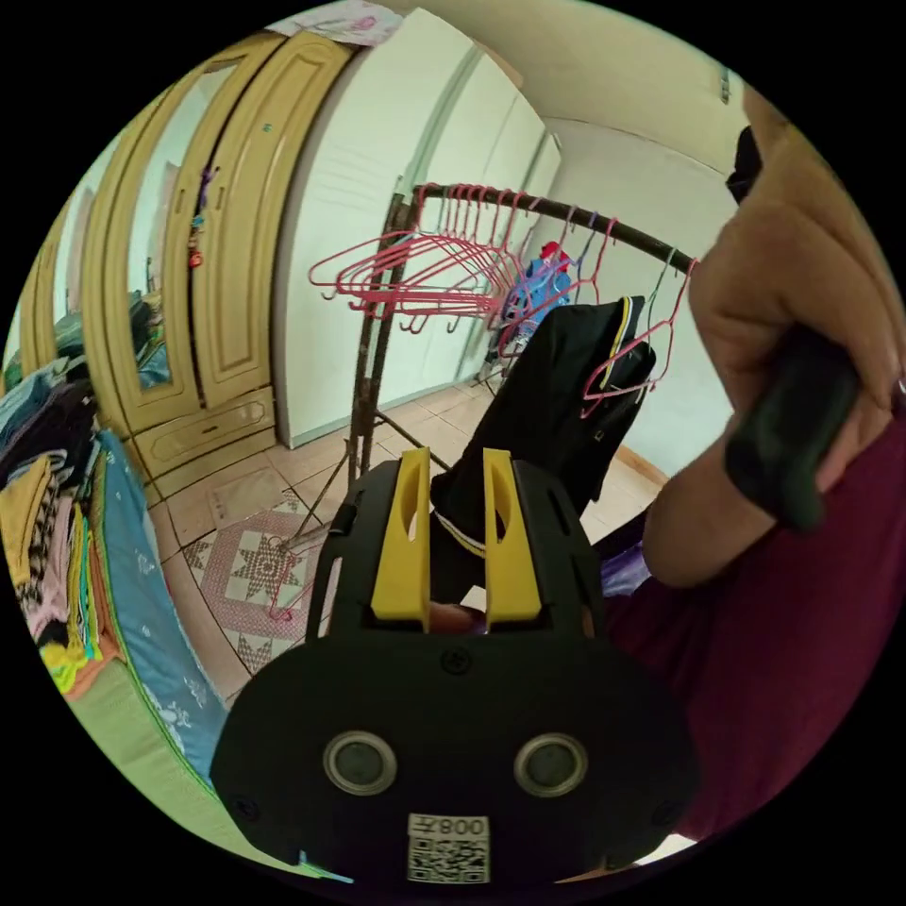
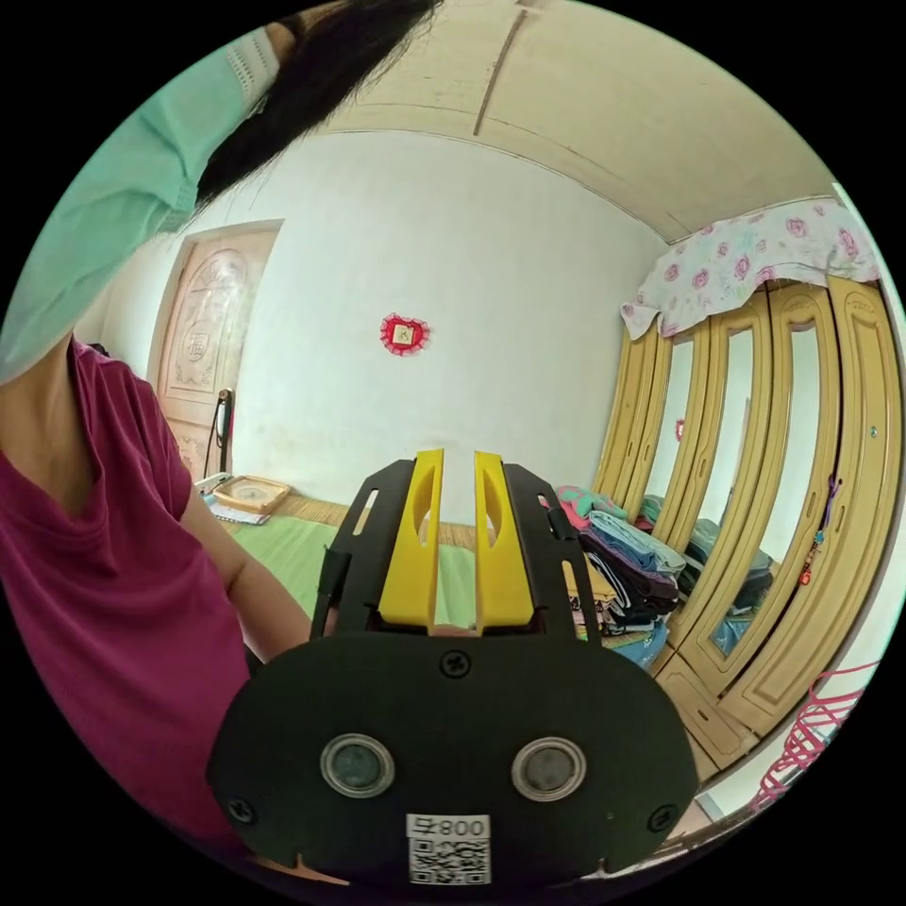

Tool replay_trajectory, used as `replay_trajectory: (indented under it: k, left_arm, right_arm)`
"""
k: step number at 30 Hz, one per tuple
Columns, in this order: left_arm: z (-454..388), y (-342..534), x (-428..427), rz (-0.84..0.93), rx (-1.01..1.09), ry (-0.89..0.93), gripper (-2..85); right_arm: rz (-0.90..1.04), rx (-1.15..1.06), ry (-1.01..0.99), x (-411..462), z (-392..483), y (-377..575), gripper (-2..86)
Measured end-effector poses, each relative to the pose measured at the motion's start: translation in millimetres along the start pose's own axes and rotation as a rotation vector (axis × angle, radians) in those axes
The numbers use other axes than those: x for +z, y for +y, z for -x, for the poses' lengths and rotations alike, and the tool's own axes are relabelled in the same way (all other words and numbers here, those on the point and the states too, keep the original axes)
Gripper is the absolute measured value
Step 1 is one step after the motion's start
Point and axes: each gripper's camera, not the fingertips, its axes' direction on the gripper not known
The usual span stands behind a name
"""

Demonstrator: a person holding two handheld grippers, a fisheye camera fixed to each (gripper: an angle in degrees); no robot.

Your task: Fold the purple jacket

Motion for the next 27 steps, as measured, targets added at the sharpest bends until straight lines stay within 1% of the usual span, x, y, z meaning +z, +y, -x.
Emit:
replay_trajectory:
  k: [6,12,18,27]
  left_arm:
    - [-52,-81,22,0.032,0.087,0.061,10.1]
    - [-99,-137,37,0.089,0.121,0.036,9.5]
    - [-126,-158,18,0.071,0.087,0.056,9.6]
    - [-155,-184,-14,0.016,0.03,0.127,10.9]
  right_arm:
    - [-0.03,0.055,-0.025,-15,-48,-16,5.3]
    - [-0.057,0.099,-0.067,-17,-93,-23,3.5]
    - [-0.066,0.118,-0.073,-16,-134,-24,2.4]
    - [-0.067,0.148,-0.137,-1,-188,-22,2.1]
